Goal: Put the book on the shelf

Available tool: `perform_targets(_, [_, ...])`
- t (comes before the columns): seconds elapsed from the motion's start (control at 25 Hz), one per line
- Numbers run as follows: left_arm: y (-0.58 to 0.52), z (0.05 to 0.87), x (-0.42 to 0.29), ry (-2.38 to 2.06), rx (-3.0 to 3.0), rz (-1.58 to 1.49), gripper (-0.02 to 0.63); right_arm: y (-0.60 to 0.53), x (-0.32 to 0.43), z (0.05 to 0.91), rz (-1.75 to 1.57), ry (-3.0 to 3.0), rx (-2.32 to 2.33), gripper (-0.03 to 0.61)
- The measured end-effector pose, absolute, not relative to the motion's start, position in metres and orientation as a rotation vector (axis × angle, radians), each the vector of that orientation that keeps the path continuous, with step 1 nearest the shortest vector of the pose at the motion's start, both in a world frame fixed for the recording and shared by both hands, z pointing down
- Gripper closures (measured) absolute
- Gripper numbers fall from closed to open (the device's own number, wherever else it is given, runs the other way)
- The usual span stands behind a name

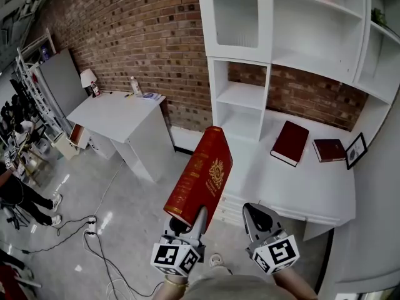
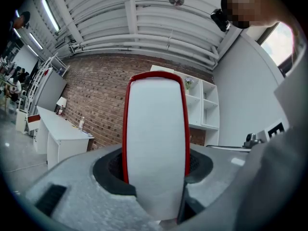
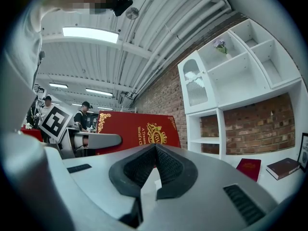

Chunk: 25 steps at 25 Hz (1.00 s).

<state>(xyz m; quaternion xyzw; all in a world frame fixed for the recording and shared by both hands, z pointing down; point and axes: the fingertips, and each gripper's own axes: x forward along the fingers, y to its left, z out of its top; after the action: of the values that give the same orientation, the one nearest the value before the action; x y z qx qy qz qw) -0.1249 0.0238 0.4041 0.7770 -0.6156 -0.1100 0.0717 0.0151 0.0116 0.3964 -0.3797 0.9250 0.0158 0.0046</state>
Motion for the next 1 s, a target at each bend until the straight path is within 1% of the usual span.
perform_targets(1.0, [-0.085,0.410,-0.175,-1.719,2.435,-0.313,0.380,-0.085,-0.035,0.397,0.066,2.830,-1.344,0.572])
